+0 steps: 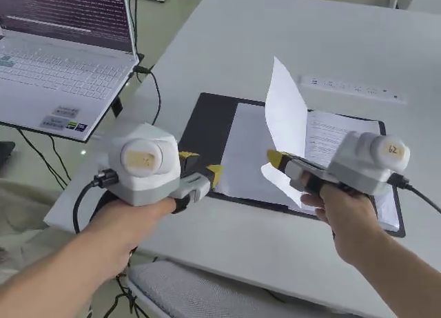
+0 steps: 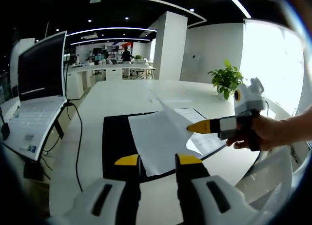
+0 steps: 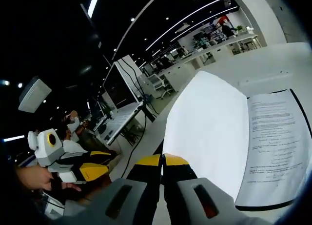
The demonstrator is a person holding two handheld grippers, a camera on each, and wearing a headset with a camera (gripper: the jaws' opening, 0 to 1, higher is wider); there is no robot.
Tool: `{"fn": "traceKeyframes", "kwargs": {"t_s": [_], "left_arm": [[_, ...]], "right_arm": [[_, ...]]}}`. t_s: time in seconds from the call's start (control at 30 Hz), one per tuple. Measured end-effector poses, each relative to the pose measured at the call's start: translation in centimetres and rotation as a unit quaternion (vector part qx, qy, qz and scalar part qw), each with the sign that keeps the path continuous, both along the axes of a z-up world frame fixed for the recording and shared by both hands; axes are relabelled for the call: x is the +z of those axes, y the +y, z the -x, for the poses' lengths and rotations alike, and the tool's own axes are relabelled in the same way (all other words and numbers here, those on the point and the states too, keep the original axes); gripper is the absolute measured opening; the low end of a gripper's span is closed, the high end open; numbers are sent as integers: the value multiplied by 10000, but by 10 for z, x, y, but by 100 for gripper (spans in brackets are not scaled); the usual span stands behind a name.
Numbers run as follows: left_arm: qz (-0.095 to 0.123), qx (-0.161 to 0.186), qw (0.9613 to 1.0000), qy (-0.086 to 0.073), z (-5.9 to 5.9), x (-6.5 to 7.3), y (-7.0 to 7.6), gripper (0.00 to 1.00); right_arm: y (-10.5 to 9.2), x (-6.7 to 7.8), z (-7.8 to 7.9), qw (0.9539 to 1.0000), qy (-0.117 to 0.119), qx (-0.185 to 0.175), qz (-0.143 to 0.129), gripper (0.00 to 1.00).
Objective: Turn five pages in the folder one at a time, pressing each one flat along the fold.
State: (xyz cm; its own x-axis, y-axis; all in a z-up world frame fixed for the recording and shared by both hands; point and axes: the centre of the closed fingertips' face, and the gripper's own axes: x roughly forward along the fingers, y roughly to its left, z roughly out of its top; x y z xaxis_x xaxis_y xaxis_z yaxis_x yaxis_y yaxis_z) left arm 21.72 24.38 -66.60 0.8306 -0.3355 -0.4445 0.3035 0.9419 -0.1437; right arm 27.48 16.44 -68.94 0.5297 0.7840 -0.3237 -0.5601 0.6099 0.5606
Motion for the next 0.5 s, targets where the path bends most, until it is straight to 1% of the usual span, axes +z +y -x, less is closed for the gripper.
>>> {"fn": "traceKeyframes", "kwargs": {"t_s": [0.03,0.07,0.13,0.23,0.27,0.3,0.37,0.4,0.43,0.5], "left_arm": [[38,65,10000,28,2,-1,4,26],[63,86,9999,29,4,-1,6,26],[41,109,9999,37,9,-2,9,26],[18,142,9999,79,12,-8,16,25],[36,172,9998,89,13,-10,18,25],[104,223,9996,134,15,-12,20,25],[103,244,9995,159,17,-15,22,25],[108,257,9995,175,18,-17,24,25],[145,277,9993,200,20,-18,25,25],[136,292,9992,215,22,-19,26,25]], "right_arm": [[6,-6,1,9999,26,62,92,0],[10,-9,1,9999,51,102,129,0],[19,-16,2,9997,119,162,164,0],[30,-24,5,9993,269,166,187,0],[34,-26,7,9991,324,185,207,0],[39,-29,9,9989,351,214,244,0],[43,-39,5,9983,415,252,312,0],[47,-44,4,9979,492,272,313,0],[48,-51,1,9976,525,261,367,0],[51,-58,-3,9972,586,263,395,0]]}}
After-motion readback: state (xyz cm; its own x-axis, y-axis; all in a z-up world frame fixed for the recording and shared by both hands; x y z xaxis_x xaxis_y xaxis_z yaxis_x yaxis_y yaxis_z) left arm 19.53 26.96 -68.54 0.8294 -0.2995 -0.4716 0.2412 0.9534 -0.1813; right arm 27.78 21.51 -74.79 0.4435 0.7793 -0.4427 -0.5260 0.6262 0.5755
